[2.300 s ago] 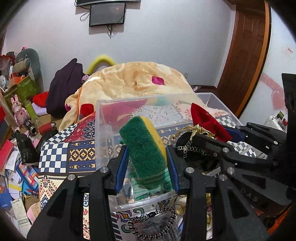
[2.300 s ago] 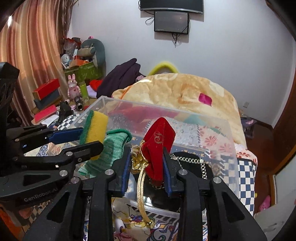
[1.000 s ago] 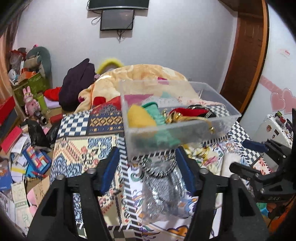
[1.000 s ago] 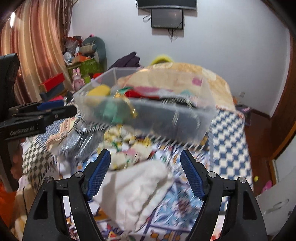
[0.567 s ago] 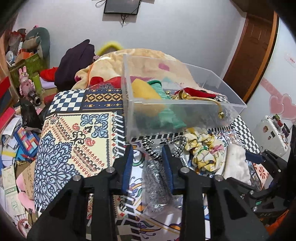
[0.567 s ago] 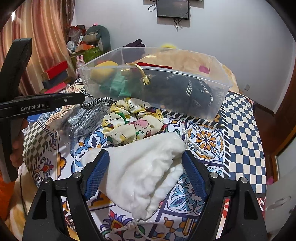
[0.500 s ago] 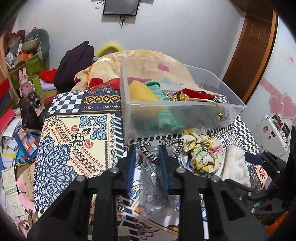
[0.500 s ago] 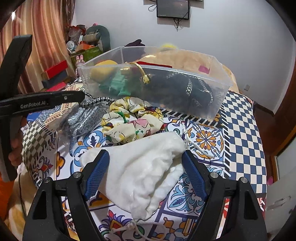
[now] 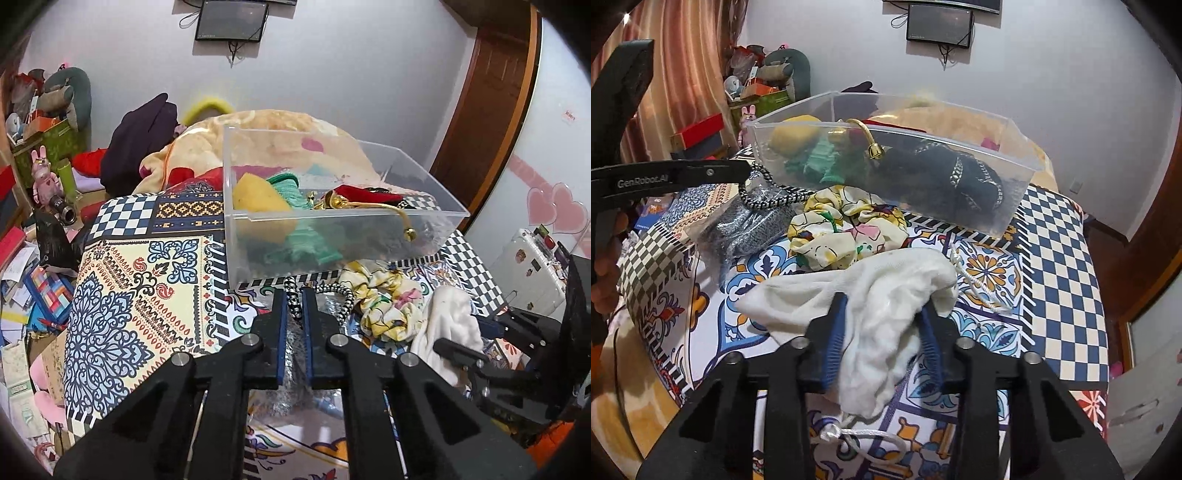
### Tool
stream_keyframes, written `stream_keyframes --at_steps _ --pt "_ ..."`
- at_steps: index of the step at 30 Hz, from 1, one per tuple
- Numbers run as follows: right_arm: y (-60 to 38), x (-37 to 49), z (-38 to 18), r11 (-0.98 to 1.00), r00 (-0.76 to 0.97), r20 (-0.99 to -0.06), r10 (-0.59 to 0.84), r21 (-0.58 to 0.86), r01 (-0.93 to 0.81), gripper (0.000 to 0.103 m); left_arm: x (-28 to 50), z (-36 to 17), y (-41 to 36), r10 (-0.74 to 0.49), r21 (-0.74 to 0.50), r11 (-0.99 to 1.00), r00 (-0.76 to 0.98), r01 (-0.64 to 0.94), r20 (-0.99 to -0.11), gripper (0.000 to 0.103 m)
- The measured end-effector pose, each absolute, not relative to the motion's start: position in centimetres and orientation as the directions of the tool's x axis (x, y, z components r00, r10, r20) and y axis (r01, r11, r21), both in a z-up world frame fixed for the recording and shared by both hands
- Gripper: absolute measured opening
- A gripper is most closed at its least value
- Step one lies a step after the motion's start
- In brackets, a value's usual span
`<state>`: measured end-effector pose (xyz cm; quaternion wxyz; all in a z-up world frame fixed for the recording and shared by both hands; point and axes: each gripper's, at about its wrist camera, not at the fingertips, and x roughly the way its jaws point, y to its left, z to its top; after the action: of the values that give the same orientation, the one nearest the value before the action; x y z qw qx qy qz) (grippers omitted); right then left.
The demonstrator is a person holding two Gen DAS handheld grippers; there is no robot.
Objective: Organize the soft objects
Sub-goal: 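Grasp the white cloth bag with the right tool while the left tool grasps the beaded cord, then carry the white bag and beaded cord into the clear box while both tools release them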
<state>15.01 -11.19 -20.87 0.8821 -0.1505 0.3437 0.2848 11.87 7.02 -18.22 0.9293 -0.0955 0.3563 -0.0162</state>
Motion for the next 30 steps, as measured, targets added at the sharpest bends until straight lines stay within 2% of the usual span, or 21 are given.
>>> stream_keyframes --at_steps 3,7,21,25,27,29,30 --pt "-11.7 15.0 -20.7 0.797 0.602 -0.691 0.399 -0.064 -0.601 0.023 11.2 -17.7 7.0 -0.102 -0.194 0.981 0.754 -0.034 -0.649 0.006" --pt "-12.3 15.2 -20.0 0.810 0.612 -0.686 0.393 -0.057 -0.584 0.018 10.5 -16.8 7.0 -0.091 -0.177 0.984 0.772 -0.029 -0.630 0.006" --pt "-14.7 15.0 -15.0 0.851 0.707 -0.581 0.404 -0.046 -0.524 0.016 8.8 -11.7 6.5 -0.076 -0.139 0.990 0.850 0.003 -0.521 0.002" --pt "-14.5 15.3 -14.1 0.852 0.715 -0.559 0.420 -0.030 -0.523 0.016 8.6 -11.5 6.9 -0.067 -0.133 0.991 0.843 -0.006 -0.533 0.003" --pt "-14.7 15.5 -13.7 0.850 0.715 -0.550 0.432 -0.016 -0.526 0.017 8.5 -12.0 7.3 -0.048 -0.122 0.992 0.830 -0.024 -0.556 0.007" --pt "-14.7 15.7 -13.7 0.849 0.712 -0.547 0.439 -0.006 -0.529 0.017 8.4 -13.1 8.0 -0.029 -0.108 0.993 0.806 -0.043 -0.591 0.017" --pt "-14.7 15.7 -13.7 0.849 0.712 -0.548 0.440 -0.005 -0.528 0.017 8.3 -13.5 8.2 -0.021 -0.105 0.993 0.798 -0.053 -0.602 0.027"
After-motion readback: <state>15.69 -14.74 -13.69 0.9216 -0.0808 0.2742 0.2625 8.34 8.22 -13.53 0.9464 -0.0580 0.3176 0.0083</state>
